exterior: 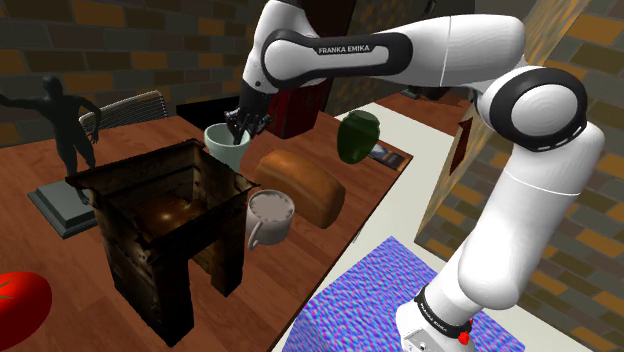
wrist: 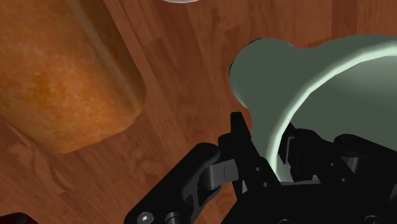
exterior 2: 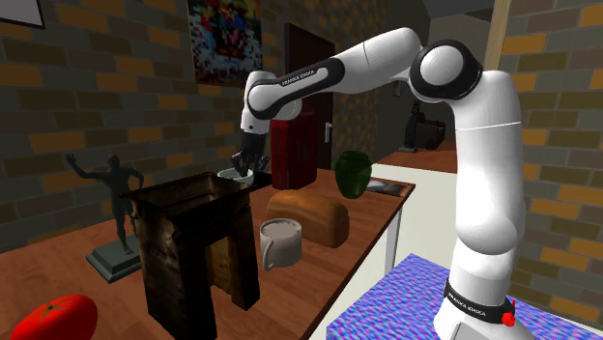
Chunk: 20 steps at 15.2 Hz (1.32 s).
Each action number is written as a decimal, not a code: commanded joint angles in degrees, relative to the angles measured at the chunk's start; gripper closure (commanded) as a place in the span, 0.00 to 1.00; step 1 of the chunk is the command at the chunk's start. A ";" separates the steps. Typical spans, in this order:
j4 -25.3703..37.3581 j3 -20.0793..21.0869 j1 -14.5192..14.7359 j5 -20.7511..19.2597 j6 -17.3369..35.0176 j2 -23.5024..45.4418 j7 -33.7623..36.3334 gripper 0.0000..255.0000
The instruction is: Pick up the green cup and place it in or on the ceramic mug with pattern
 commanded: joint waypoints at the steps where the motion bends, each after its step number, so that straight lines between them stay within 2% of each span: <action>1: 1.33 0.01 -0.02 0.05 -1.49 -0.18 0.00 1.00; 9: 6.44 0.09 0.03 0.13 -7.05 -0.66 0.23 1.00; 14: -6.21 -0.12 -1.49 4.53 -6.37 -13.07 -2.30 1.00; 20: -18.08 -1.74 -1.48 8.98 -8.47 -27.28 -5.26 1.00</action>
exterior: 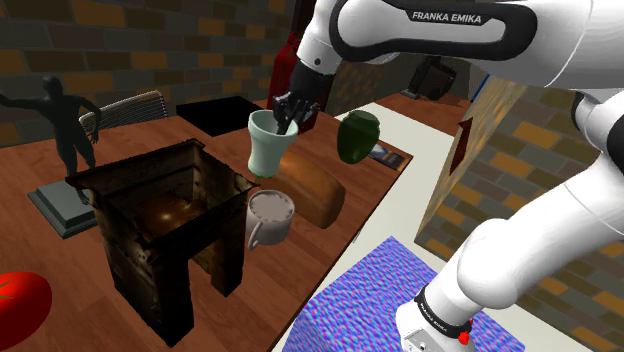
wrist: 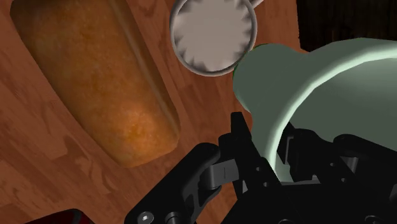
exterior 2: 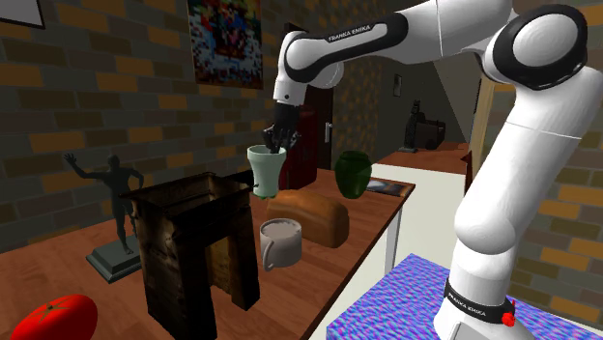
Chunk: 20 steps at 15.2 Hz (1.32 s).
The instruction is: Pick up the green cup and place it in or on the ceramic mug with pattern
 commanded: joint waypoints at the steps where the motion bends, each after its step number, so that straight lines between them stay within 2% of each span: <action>1: -4.18 -0.66 0.26 1.36 -0.94 -5.14 -0.87 1.00; 20: -16.88 0.46 0.79 2.25 13.86 -2.96 -2.07 1.00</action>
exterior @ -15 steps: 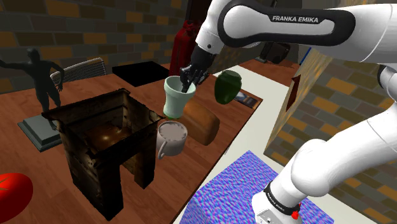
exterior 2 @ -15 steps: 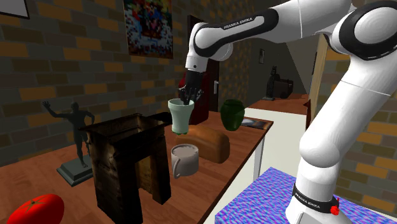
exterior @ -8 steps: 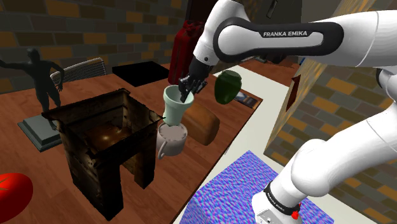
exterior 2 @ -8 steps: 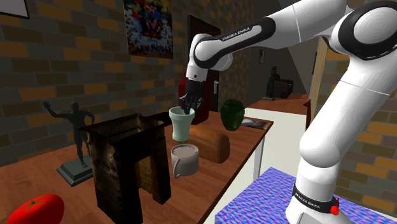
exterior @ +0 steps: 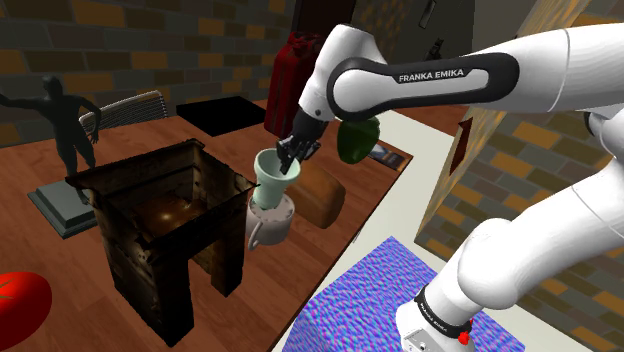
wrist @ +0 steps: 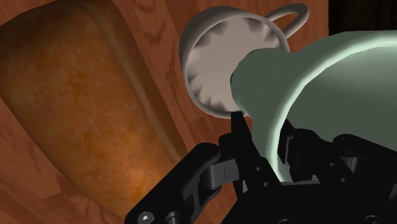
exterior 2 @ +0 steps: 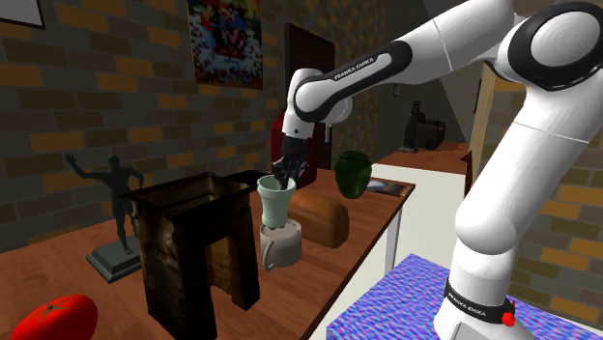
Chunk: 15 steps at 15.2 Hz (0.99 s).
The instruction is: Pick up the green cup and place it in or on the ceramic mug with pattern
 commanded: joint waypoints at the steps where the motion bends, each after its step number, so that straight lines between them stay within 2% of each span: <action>1: -1.15 0.17 0.05 0.07 1.68 0.47 -0.06 1.00; 9: -1.57 0.22 0.08 0.09 2.31 0.67 -0.09 1.00; 10: -1.56 0.23 0.10 0.10 2.25 0.63 -0.07 0.00; 15: -1.57 0.22 0.08 0.09 2.31 0.67 -0.09 0.00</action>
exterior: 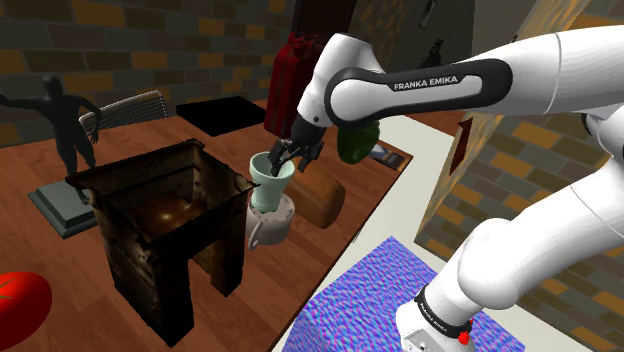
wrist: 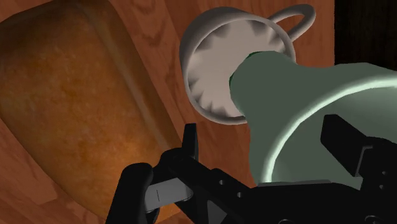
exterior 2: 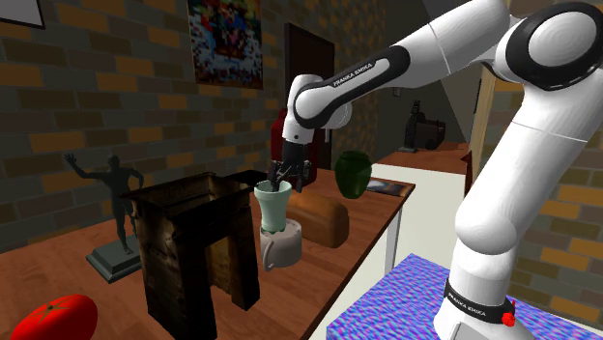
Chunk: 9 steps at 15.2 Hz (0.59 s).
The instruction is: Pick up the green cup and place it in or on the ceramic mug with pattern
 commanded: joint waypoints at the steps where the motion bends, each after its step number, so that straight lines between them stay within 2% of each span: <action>1: 0.99 -0.31 -0.06 0.03 -1.97 -0.97 -0.10 0.00; 4: 4.12 -1.17 -0.23 0.02 -7.52 -3.36 -0.26 0.00; 9: 4.12 -1.18 -0.21 0.01 -7.52 -3.36 -0.26 0.00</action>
